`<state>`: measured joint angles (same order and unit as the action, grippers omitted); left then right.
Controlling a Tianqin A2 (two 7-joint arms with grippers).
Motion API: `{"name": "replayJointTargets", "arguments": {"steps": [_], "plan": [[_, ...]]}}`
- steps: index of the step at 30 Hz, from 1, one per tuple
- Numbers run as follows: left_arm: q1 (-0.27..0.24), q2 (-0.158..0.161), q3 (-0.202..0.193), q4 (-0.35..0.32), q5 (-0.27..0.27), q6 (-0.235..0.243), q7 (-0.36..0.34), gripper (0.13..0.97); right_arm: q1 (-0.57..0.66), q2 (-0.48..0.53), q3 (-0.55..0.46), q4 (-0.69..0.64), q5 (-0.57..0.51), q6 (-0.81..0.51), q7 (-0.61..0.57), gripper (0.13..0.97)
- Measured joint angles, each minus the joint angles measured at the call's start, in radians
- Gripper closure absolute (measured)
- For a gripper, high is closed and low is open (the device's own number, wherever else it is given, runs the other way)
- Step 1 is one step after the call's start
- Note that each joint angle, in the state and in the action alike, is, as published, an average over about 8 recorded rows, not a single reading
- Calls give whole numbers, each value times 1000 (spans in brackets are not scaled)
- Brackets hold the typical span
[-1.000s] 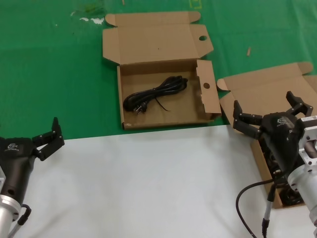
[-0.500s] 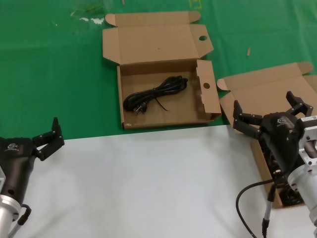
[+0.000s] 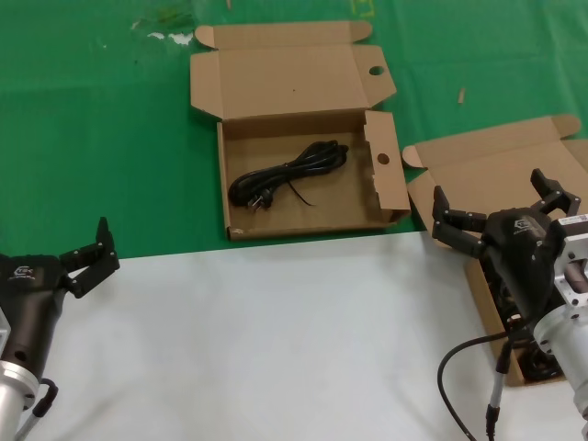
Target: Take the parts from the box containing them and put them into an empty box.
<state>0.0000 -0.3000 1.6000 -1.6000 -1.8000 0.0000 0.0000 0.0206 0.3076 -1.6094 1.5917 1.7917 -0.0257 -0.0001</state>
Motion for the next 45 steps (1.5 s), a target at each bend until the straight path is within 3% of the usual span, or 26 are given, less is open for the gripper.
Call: {"name": "replayJointTargets", "arguments": {"steps": [45], "plan": [[0,0,0,0,0,0,0,132,0,0,0,0,0,0,0,129]]}}
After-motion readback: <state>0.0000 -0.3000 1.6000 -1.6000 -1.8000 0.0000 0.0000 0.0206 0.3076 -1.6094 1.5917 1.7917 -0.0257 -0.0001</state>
